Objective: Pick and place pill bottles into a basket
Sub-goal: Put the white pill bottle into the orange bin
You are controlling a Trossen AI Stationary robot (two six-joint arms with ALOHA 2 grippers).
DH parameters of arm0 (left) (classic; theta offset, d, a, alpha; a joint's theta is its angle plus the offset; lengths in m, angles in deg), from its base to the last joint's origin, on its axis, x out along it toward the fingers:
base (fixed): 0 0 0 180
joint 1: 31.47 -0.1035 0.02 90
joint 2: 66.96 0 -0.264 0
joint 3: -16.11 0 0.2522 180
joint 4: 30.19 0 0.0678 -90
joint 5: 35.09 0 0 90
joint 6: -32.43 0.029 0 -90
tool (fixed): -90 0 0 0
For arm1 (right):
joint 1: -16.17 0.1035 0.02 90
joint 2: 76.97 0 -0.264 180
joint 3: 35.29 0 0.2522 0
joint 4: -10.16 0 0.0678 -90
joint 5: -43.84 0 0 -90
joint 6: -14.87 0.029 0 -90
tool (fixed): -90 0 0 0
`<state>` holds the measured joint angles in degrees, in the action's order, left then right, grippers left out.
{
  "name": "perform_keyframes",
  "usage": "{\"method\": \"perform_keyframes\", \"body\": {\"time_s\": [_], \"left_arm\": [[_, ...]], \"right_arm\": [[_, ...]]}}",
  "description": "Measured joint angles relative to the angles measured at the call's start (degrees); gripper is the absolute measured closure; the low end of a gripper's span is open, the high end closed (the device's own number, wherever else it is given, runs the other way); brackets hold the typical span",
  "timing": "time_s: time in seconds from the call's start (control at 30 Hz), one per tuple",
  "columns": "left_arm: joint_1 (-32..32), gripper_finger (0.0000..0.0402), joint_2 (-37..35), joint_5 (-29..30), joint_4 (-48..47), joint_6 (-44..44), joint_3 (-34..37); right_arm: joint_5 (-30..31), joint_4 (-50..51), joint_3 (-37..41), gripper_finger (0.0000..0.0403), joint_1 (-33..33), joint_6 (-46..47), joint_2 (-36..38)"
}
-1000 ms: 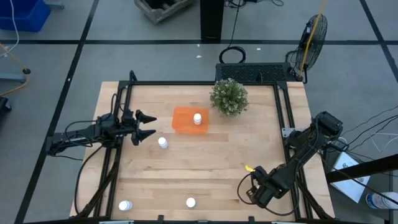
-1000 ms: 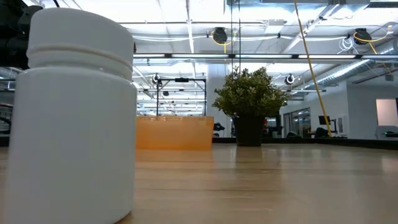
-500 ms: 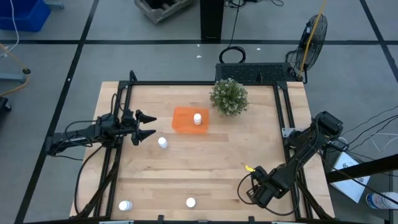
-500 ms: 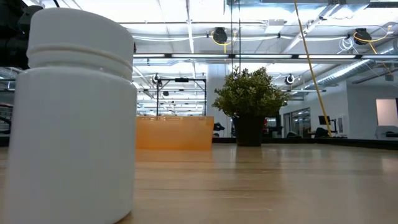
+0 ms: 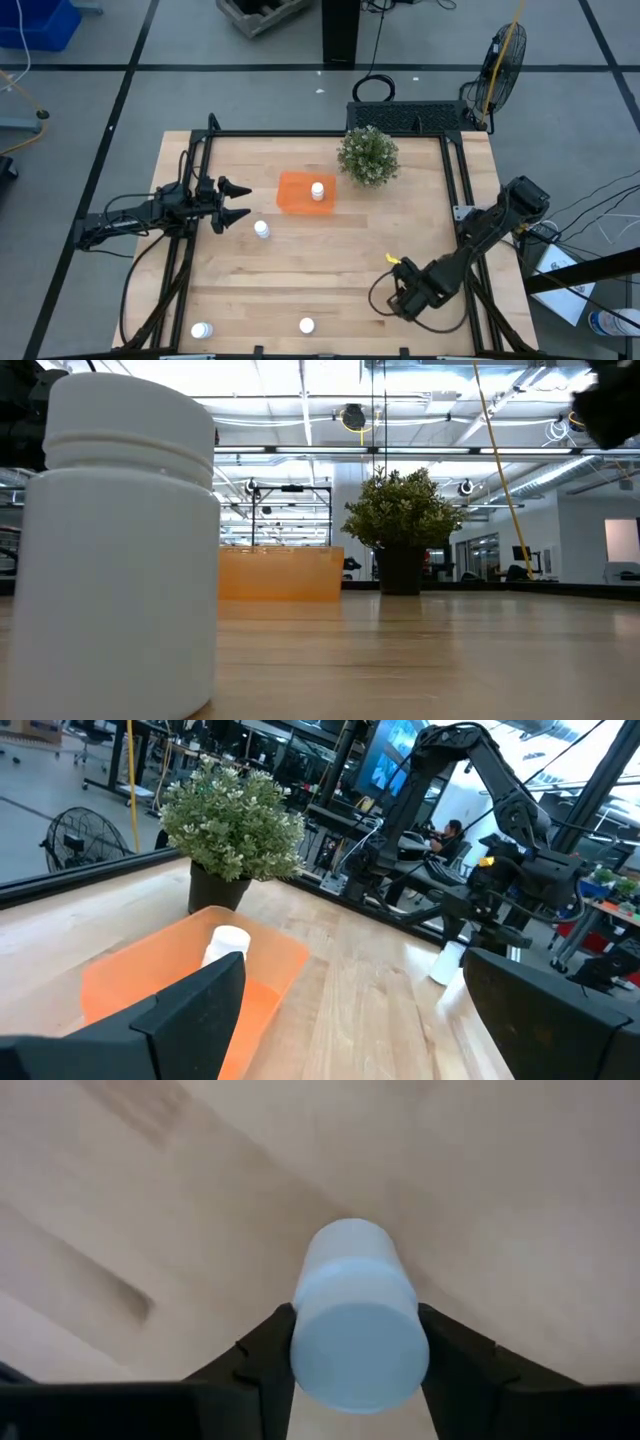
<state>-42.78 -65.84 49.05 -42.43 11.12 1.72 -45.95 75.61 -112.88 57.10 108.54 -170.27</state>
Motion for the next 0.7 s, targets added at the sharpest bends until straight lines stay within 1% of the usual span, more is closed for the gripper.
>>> {"method": "perform_keyframes", "body": {"time_s": [0.1, 0.37, 0.57, 0.7], "left_arm": [[0.0, 0.0023, -0.02, 0.03, 0.0, 0.14, 0.0], [0.0, 0.0023, 0.0, 0.02, 0.0, 0.6, 0.0], [0.0, 0.0023, 0.0, 0.02, -0.02, 0.6, 0.0], [-0.01, 0.0023, -0.02, 0.02, -0.04, 0.58, 0.0]], "right_arm": [[0.36, 0.06, 0.0, 0.0242, -3.23, -5.34, 0.62], [5.11, -1.78, 0.0, 0.0243, -13.71, -21.47, 2.94], [8.91, -10.96, -0.02, 0.0244, -21.66, -36.21, 3.96], [8.91, -18.29, 0.0, 0.0243, -26.46, -45.68, 3.94]]}}
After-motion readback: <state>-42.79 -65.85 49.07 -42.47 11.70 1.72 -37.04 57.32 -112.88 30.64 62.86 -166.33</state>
